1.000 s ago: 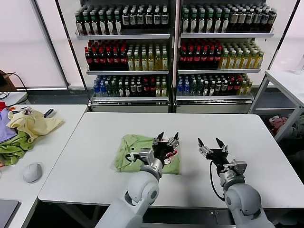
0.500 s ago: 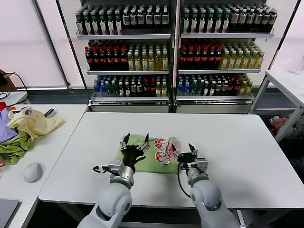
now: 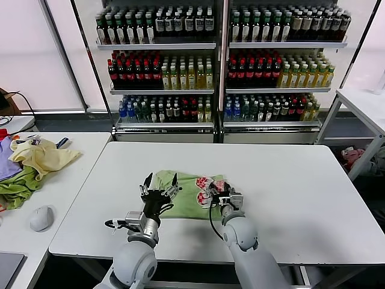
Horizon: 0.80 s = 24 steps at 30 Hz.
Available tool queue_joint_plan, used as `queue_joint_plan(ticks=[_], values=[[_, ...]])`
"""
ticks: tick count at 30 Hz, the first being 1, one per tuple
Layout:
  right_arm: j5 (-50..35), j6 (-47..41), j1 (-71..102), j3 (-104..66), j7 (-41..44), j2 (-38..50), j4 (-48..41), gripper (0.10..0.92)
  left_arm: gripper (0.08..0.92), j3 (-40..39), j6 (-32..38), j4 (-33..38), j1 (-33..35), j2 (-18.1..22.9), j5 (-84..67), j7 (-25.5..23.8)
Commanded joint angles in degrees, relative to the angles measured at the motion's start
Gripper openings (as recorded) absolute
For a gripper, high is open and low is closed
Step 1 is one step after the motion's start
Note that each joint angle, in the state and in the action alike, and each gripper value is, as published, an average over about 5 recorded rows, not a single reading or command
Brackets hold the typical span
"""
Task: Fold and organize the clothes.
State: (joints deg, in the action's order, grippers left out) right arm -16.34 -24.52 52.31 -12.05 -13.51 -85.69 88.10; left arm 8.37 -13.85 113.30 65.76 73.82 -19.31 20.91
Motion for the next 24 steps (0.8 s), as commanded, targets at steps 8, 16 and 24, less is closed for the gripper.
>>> queue_joint_plan(ticks=[8, 16, 24], values=[[2.17, 0.18, -7.07, -2.24, 2.11, 4.08, -8.00, 0.322, 0.823, 0.33, 0.78, 0.02, 0.61, -1.60, 0.30, -0.15], [8.53, 4.49, -8.59, -5.67, 9.18, 9.82, -9.20, 0.175, 0.823, -0.46, 0.92, 0.09, -0.14, -1.51, 0.41, -0.28], [9.53, 13.68, -2.72, -7.71, 10.03, 10.38, -1.48, 0.300, 0.823, -1.59, 1.44, -0.35, -1.73, -1.85, 2.08, -0.63]])
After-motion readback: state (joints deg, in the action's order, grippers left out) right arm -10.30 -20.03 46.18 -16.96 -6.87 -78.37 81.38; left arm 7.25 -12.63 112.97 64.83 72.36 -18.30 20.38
